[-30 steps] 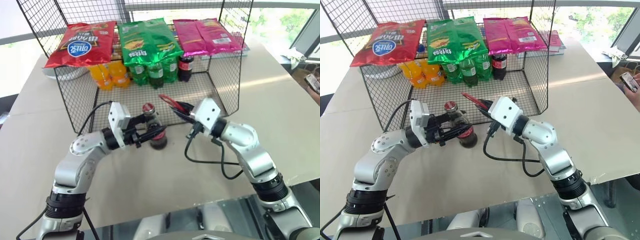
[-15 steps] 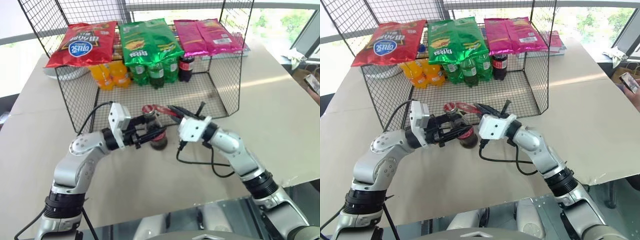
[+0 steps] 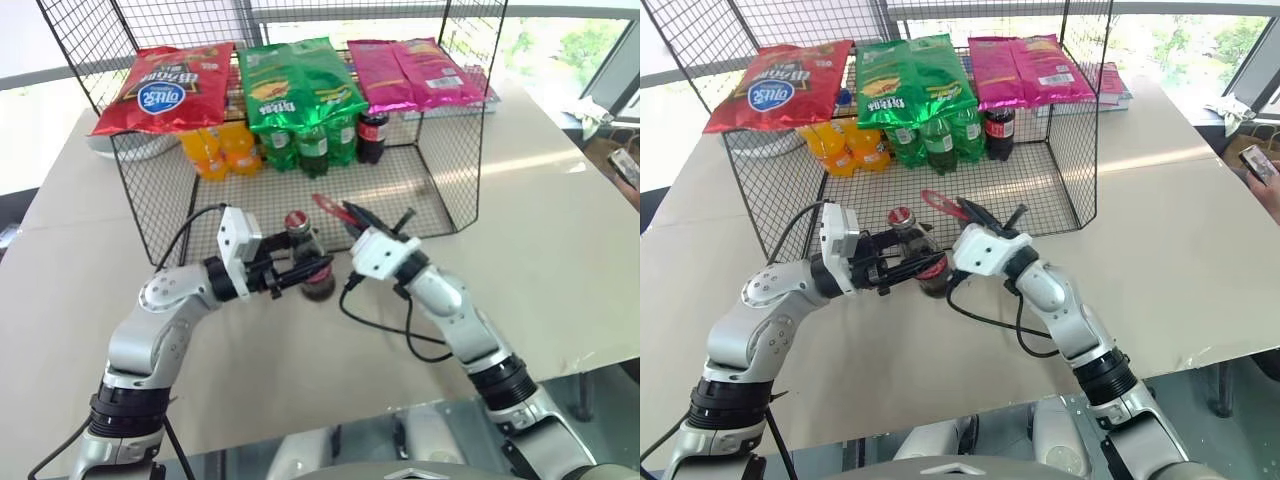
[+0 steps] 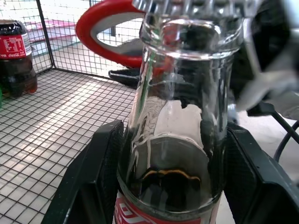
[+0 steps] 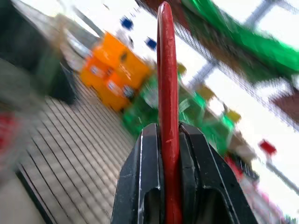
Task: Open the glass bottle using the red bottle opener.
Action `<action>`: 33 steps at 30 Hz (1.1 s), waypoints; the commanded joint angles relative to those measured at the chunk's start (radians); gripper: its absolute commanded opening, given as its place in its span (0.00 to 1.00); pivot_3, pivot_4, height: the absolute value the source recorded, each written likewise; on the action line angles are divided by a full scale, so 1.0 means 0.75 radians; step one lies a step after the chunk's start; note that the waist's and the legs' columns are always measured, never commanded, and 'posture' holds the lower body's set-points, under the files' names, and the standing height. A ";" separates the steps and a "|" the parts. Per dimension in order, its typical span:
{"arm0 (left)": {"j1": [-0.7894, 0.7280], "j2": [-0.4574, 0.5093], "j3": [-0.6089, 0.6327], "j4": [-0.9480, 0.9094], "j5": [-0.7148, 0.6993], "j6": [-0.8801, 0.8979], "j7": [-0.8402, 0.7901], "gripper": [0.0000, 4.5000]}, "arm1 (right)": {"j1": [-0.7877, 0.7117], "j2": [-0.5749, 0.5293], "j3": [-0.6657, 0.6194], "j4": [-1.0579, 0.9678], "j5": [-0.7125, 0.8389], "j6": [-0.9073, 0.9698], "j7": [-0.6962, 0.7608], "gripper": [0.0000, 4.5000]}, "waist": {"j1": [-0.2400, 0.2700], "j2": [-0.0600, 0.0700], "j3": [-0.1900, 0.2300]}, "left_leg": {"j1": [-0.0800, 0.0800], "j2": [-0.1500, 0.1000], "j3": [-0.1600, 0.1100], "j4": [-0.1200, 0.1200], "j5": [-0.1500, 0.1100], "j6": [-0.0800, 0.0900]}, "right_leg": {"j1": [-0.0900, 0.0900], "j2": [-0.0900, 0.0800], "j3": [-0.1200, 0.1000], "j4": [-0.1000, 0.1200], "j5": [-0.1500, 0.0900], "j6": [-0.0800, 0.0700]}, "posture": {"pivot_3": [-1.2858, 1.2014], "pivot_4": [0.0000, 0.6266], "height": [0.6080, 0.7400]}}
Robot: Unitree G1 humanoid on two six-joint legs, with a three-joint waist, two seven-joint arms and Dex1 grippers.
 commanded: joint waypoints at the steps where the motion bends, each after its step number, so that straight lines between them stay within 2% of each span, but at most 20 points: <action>1: -0.001 0.002 -0.001 -0.012 -0.014 -0.019 -0.028 0.51 | 0.013 0.025 -0.018 -0.083 0.051 0.011 0.002 0.00 | -0.002 0.000 0.000 | 0.000 0.000 0.000 0.000 0.000 0.000 | 0.000 0.000 0.000 0.000 0.000 0.000 | 0.52 0.24 1.00; 8: -0.006 0.000 -0.003 0.002 -0.008 -0.030 -0.035 0.51 | -0.043 -0.001 0.040 -0.091 0.045 -0.213 0.015 0.00 | -0.003 0.000 0.000 | 0.001 0.000 0.001 0.000 0.000 0.000 | 0.000 0.000 0.001 0.000 0.000 0.000 | 0.52 0.24 1.00; 18: -0.001 0.006 -0.001 -0.005 -0.010 -0.024 -0.039 0.51 | -0.098 -0.092 0.194 0.157 -0.156 -0.472 0.003 0.00 | -0.001 0.000 -0.003 | 0.002 0.000 0.001 0.000 0.000 0.000 | 0.001 0.001 0.001 0.000 0.000 0.000 | 0.52 0.24 1.00; 23: 0.001 -0.001 0.009 -0.011 -0.010 -0.018 -0.027 0.51 | -0.099 -0.095 0.187 0.206 -0.208 -0.501 -0.052 0.00 | -0.002 0.001 -0.008 | 0.003 0.000 0.001 0.000 0.000 0.000 | 0.002 0.000 0.001 0.000 0.000 0.000 | 0.52 0.24 1.00; 29: -0.002 -0.010 0.007 -0.016 -0.006 -0.016 -0.011 0.51 | -0.077 -0.098 0.233 0.290 -0.387 -0.542 -0.209 0.00 | -0.002 0.002 -0.015 | 0.004 0.000 0.001 0.000 0.000 0.000 | 0.002 0.001 0.001 0.001 0.000 0.000 | 0.52 0.24 1.00; 33: -0.014 -0.011 0.002 -0.002 0.004 -0.022 -0.012 0.51 | -0.122 -0.133 0.242 0.313 -0.475 -0.521 -0.222 0.00 | -0.002 0.005 -0.019 | 0.005 0.000 0.003 -0.001 0.000 0.000 | 0.002 0.003 0.003 0.002 0.000 0.000 | 0.52 0.24 1.00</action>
